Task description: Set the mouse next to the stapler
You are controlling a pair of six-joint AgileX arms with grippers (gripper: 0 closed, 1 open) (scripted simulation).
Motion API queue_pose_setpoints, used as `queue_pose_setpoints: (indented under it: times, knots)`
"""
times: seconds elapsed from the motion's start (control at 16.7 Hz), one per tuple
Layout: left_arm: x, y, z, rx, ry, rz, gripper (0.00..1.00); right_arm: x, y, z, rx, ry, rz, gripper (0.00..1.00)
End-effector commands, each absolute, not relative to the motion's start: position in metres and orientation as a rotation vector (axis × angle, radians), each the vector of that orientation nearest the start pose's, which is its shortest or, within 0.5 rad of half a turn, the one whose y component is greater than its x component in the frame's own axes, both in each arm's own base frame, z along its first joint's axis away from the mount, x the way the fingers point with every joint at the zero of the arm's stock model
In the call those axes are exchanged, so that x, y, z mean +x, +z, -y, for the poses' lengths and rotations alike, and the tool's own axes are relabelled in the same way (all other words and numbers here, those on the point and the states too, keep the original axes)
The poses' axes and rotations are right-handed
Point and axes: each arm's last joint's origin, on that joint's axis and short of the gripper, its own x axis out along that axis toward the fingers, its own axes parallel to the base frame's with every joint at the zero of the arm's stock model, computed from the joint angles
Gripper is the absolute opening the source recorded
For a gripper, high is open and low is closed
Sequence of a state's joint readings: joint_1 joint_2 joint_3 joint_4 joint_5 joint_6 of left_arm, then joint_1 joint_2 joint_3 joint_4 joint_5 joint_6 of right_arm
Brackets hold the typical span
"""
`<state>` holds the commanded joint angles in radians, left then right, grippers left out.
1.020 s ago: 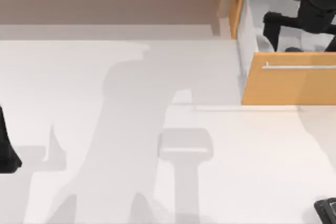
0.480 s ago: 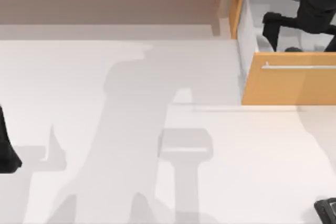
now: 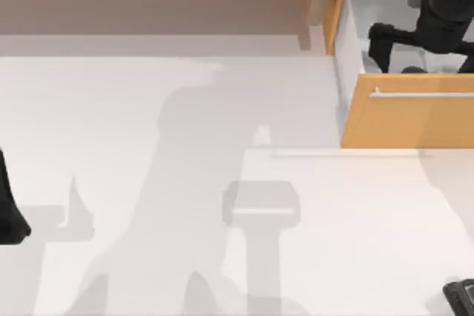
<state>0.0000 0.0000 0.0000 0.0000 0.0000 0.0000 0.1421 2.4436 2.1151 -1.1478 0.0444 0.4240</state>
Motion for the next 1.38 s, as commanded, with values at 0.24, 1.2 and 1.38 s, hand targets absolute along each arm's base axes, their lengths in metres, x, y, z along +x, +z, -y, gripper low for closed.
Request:
queue_pose_setpoints:
  times: [0.24, 1.2, 1.38]
  knots:
    - [0.106, 0.160, 0.001, 0.000, 0.000, 0.000, 1.00, 0.483, 0.146, -0.074, 0.202, -0.216, -1.454, 1.00]
    - [0.106, 0.160, 0.001, 0.000, 0.000, 0.000, 1.00, 0.485, 0.135, -0.075, 0.202, -0.217, -1.458, 0.32]
    - [0.106, 0.160, 0.001, 0.000, 0.000, 0.000, 1.00, 0.485, 0.135, -0.075, 0.202, -0.217, -1.458, 0.10]
